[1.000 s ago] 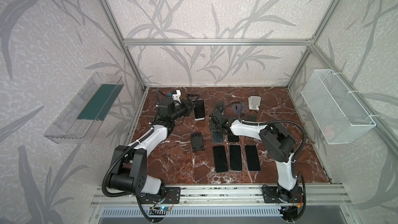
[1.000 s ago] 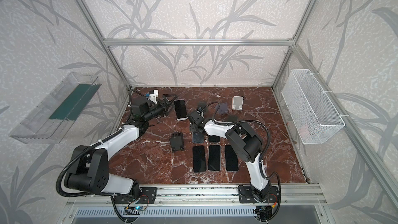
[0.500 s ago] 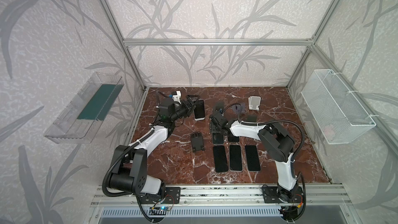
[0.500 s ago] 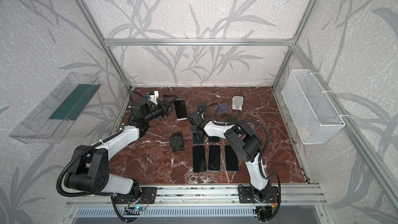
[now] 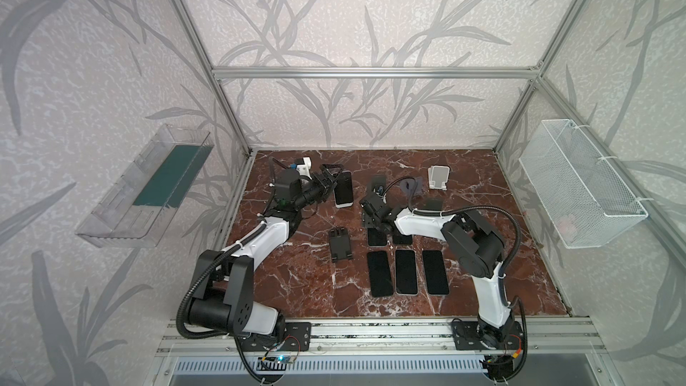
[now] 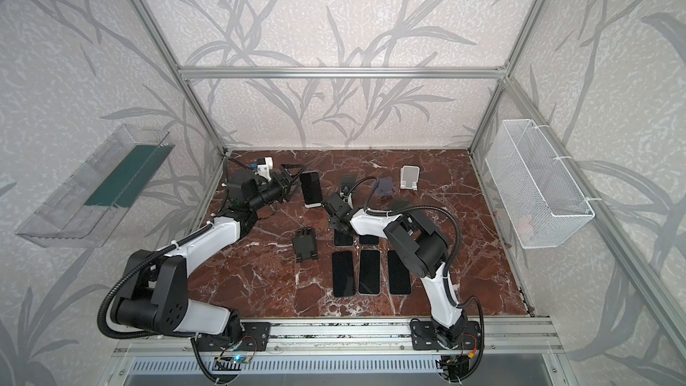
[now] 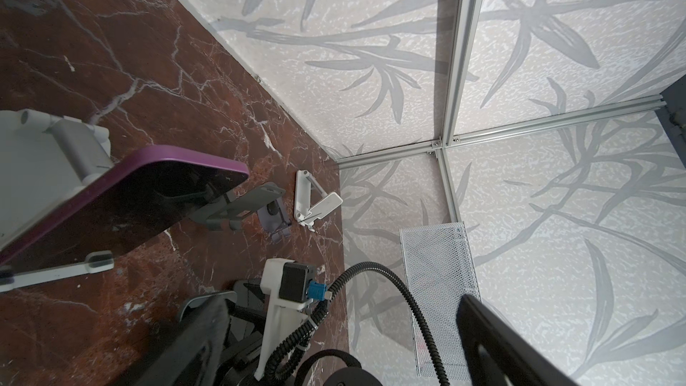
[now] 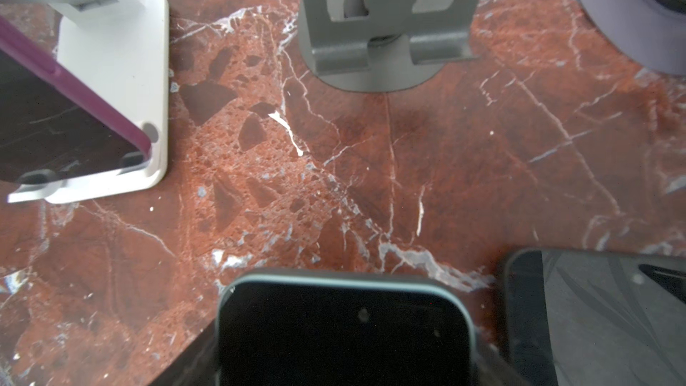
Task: Remove the phone from the phone stand
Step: 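Set the teal-edged phone flat and open the right gripper while the left arm moves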
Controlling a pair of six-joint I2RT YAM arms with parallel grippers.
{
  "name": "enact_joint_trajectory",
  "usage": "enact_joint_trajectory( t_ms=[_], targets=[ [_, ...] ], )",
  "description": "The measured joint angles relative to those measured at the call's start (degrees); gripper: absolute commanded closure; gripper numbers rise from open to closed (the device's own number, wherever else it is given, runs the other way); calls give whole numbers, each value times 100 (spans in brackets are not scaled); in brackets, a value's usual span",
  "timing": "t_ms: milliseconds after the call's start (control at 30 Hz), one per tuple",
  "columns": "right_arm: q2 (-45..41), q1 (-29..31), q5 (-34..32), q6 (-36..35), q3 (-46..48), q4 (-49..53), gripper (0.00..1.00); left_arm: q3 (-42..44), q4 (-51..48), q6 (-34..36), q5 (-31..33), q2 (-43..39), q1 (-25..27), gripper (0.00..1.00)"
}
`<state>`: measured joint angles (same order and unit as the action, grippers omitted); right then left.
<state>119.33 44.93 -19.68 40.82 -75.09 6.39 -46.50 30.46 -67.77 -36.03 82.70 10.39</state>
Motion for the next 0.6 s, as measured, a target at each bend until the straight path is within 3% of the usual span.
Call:
enact_joint_trajectory(
  t_ms=[600],
  targets=[
    [190,-271,-24,-284,-286,55,23,0,0,2,0,0,0,4]
  ],
)
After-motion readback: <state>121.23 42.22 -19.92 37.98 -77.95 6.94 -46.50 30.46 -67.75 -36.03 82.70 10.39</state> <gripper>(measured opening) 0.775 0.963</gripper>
